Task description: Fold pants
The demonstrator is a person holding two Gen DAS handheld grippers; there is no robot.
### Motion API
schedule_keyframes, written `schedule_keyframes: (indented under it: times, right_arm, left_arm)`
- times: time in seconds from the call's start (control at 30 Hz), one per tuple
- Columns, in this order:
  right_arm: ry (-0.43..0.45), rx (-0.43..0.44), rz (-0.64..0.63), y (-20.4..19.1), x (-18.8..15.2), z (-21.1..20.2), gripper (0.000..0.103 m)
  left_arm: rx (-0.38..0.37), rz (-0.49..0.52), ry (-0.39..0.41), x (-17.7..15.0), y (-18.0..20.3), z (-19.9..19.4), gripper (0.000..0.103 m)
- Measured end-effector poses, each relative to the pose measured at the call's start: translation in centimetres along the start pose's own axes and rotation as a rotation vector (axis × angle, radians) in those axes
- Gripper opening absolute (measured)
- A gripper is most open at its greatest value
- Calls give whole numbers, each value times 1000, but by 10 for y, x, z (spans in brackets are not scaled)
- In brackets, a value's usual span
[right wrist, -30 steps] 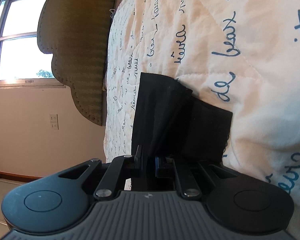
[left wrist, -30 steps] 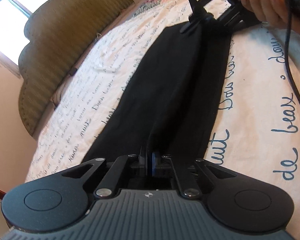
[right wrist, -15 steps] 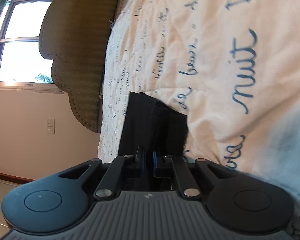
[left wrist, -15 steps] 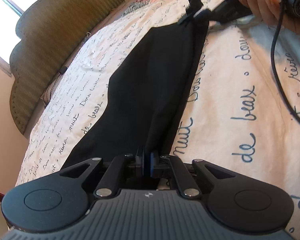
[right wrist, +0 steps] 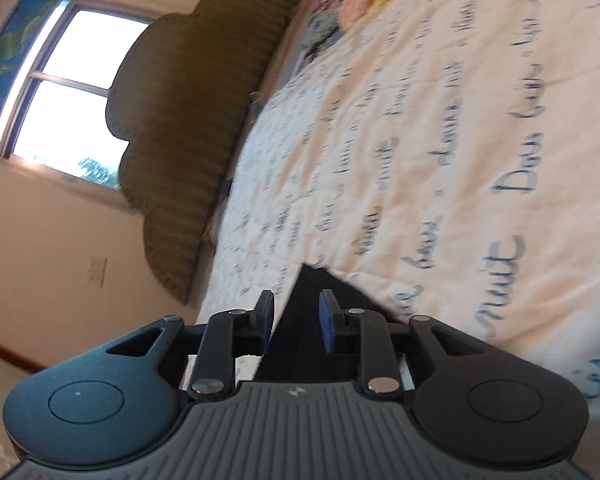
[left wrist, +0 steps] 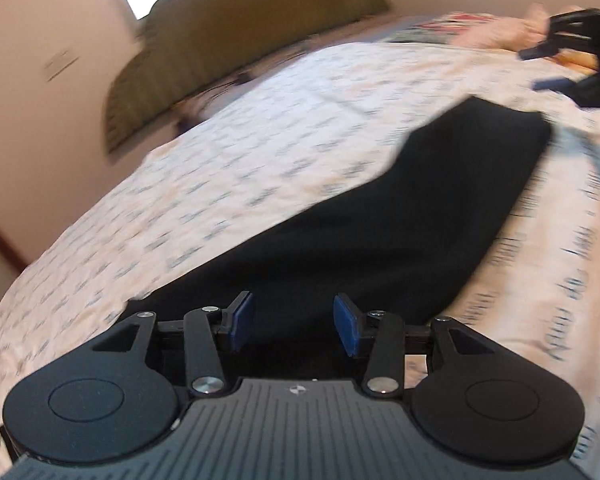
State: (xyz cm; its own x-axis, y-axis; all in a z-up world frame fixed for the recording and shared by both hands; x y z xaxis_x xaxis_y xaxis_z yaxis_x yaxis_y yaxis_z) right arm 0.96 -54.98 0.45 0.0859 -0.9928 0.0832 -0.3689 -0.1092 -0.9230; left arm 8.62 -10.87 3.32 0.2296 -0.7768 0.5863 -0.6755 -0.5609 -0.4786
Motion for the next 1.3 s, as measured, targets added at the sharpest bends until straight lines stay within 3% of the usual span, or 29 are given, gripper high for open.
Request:
schedule_keyframes:
  times: [0.03,0.07,0.13,0.2,0.27,0.33,0.43,0.47,0.5,0.57,0.6,0.77,0.93,1.03,1.13,1.23,1.3]
  right_arm:
    - [-53,12,-8,-6,-6,14,66]
    - [-114,24,-7,-10,-12,30,80]
    - [-210,-4,19,-6,-24,59,79]
    - [-239,-85,27,12,-25,78,78]
    - [-191,-65,31,33,-17,75,51]
    - [-174,-88,59,42,-10,70,36]
    - [-152,-164,45,24,-16,67,43]
    - [-153,-171,1,8,-24,68,55]
    - [-182,-125,-48,-9,-35,72,63]
    - [-308,-4,-114,-44,-63,86,86]
    - [-393,36,-137,-61,-81,100,89]
    - [-821,100,-219,-124,-187,201,90]
    - [-1124,42,-416,-164,-304,288,90]
    - [-1193,4,-474,-171,-346,324,90]
    - [-1283,-30,-499,-169,-372,343,90]
    - [-1292,-100,-612,-163,-384,357,90]
    - [-1310,-98,-620,-162,-386,361,90]
  left_arm:
    - [-14,-15,-25,-4,-5,9,51]
    - [-49,-18,-47,-10,-5,18,52]
    - [-100,-31,-104,-29,2,38,54]
    - [-100,-94,-65,-46,-1,36,55]
    - [-132,-179,-71,-57,-10,27,56]
    - [-124,-192,-56,-65,-15,21,57]
    - [-128,-226,-4,-68,-25,5,54]
    - [-128,-245,32,-69,-30,-3,56]
    - [-123,-267,69,-71,-35,-10,56]
    - [-97,-310,114,-76,-47,-18,61]
    - [-80,-335,127,-81,-52,-19,62]
    - [-6,-572,118,-118,-80,-6,63]
    - [15,-680,119,-147,-96,-7,64]
    - [12,-689,150,-157,-91,-7,65]
    - [-12,-687,177,-159,-92,-7,75]
    - [-35,-702,187,-161,-91,-7,78]
    - [-54,-712,199,-163,-92,-7,80]
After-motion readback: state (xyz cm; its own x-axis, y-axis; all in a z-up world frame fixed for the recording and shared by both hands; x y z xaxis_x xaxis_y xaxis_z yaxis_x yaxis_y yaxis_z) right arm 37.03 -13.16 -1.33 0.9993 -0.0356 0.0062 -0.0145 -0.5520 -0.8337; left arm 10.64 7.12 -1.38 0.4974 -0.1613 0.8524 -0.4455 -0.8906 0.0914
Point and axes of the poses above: each gripper's, at about its wrist camera, not at the fingertips, and z roughly the way its jaws point, y to its right, x to its top, the point moved 3 cm from there along z, roughly the way its jaws point, and after that the axes turned 11 degrees about z, right-handed, at the moved point
